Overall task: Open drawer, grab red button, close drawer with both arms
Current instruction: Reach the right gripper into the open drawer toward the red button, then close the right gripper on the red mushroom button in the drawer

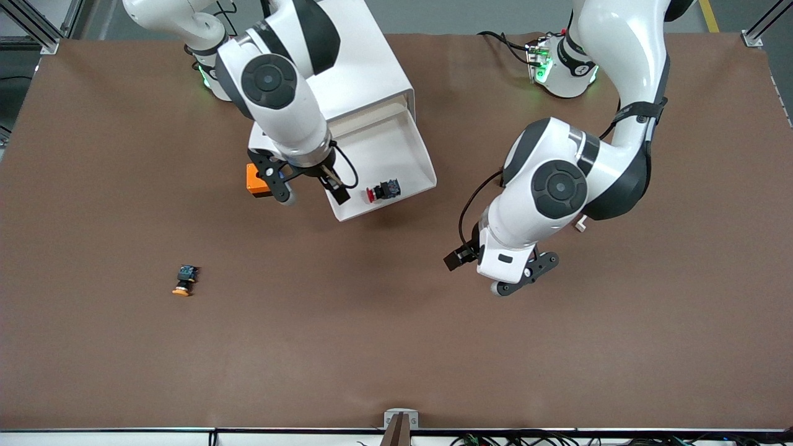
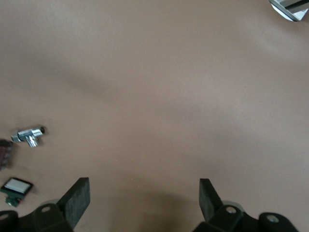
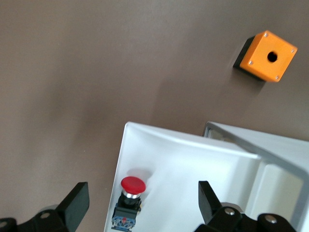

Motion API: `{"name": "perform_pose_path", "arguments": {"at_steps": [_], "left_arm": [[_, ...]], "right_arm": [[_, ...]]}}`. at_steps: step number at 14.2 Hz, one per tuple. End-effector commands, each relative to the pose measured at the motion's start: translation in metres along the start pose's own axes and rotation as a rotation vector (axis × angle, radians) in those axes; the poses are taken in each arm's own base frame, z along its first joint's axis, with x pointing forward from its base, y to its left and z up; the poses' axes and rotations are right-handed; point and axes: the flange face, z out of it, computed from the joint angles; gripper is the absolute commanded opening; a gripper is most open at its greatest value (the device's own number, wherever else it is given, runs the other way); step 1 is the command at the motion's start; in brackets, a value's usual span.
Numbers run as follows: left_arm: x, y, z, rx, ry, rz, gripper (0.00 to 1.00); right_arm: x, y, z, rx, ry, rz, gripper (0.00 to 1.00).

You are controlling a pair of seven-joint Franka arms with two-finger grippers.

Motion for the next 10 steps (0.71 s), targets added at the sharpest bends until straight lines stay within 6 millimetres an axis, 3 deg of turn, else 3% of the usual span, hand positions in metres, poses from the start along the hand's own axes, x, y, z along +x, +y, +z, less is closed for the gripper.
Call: {"name": "perform_pose_path", "arguments": {"at_steps": [1,6,10], "left_arm": [[0.007,-0.004,-0.003,0.002,0.073,0.019,0.99],[0.01,-0.004,0.004,0.006,0.086,0.029,0.99],[0.011,-0.006,0.008,0.014,0.081,0.025,0.99]], "right_arm": [[-0.023,-0.008,0.021,0.002,0.01,0.043,1.0],[-0.031,-0.028,0.068,0.026,0.02,0.074,1.0],[-0.051,-0.027,0.081,0.018,0.029,0.085,1.0]]}}
